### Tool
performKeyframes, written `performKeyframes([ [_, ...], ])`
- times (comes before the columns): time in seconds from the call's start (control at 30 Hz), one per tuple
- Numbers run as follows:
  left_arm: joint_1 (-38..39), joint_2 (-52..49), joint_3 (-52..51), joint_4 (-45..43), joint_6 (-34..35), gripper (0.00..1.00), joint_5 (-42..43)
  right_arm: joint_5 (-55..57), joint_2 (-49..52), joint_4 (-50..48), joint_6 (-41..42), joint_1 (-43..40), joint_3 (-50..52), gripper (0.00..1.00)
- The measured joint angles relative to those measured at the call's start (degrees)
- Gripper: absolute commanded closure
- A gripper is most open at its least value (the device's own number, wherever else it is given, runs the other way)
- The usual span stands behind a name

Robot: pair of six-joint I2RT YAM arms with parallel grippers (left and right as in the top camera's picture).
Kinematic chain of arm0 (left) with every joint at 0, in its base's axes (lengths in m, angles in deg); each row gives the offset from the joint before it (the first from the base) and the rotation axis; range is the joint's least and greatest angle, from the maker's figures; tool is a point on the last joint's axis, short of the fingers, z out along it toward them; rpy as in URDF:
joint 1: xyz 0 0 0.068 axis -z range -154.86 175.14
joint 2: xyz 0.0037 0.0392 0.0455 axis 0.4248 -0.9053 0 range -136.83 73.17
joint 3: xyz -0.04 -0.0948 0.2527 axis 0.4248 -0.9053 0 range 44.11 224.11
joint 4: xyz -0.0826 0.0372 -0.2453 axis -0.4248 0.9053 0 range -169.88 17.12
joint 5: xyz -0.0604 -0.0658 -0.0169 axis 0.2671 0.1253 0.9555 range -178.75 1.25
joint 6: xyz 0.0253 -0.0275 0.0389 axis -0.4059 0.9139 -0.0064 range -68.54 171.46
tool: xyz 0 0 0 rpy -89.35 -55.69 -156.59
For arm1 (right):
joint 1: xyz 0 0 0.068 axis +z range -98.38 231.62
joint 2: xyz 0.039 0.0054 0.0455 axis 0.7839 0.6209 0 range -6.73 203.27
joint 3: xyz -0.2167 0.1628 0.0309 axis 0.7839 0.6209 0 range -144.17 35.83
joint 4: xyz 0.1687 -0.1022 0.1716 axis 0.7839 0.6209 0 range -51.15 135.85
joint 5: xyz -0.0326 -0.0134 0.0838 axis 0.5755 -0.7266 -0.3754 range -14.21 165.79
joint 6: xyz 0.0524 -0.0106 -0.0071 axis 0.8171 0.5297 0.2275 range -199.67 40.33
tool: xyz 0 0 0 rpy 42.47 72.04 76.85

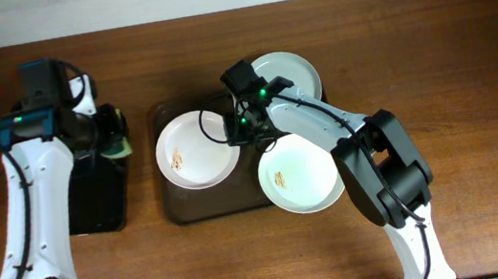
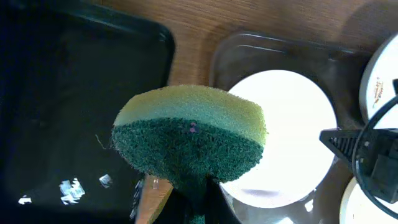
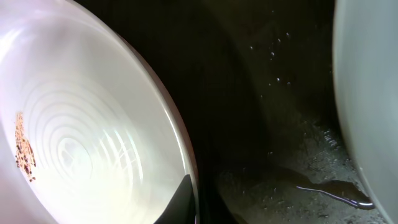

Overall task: Clean dirty plates on tray and stack at the side
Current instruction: 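Scrub the held plate with the sponge in the left gripper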

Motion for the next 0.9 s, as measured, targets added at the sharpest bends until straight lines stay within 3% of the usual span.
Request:
performKeyframes([
  [0.27,7.6,-7.1,0.0,-3.9,0.5,0.99,0.2,0.0,0.0,0.0,-0.1,0.0,0.0,0.96],
  [0.9,16.3,-18.6,0.0,-12.3,4.3,0.99,0.2,0.0,0.0,0.0,0.0,0.0,0.0,0.96],
])
